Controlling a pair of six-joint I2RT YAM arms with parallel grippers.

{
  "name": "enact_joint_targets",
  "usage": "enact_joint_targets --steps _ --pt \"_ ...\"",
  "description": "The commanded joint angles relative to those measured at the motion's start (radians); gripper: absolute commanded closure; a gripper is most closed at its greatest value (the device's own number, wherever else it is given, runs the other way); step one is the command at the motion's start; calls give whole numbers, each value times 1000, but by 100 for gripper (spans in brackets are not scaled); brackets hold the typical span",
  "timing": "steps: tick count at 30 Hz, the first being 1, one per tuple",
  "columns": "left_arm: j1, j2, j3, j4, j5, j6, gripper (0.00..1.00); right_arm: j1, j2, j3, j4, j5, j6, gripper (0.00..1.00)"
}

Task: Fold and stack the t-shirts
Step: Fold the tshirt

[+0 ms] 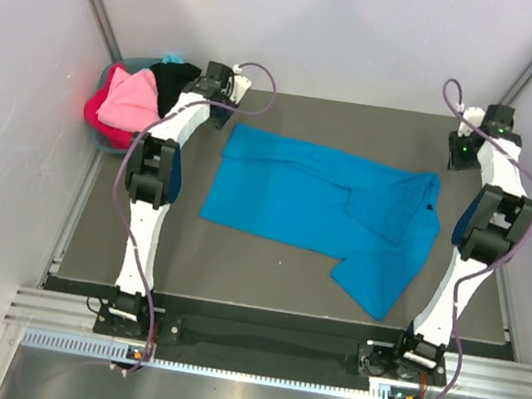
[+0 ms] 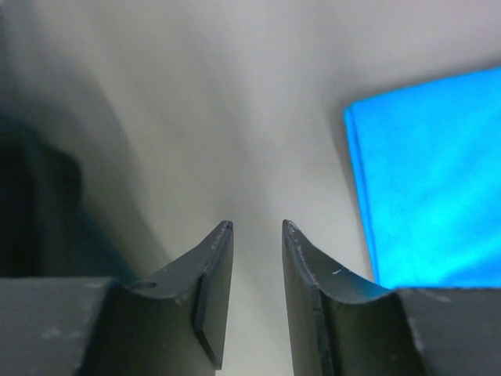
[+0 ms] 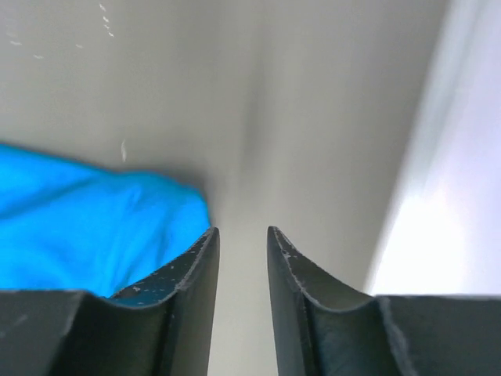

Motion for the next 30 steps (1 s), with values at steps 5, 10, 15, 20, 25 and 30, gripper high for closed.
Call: enact_joint_targets --steps 5,10,15,20,25,30 --pt "-30 -231 -146 37 118 76 60 28 -334 -194 -36 -38 -138 66" --pt "-39 -239 -192 -55 242 46 61 103 -482 -406 -142 -178 -297 66" --pt "-47 -236 -240 -81 339 1 62 188 -558 -609 -204 -201 -397 66" --pt "-60 -237 -276 -132 390 -10 62 243 -587 -713 -218 -204 -425 65" --pt "-64 -269 -364 -129 398 -22 62 249 -575 -747 -221 -183 -437 63" --pt "-62 -279 -393 -119 387 -28 62 249 -549 -778 -187 -149 -443 60"
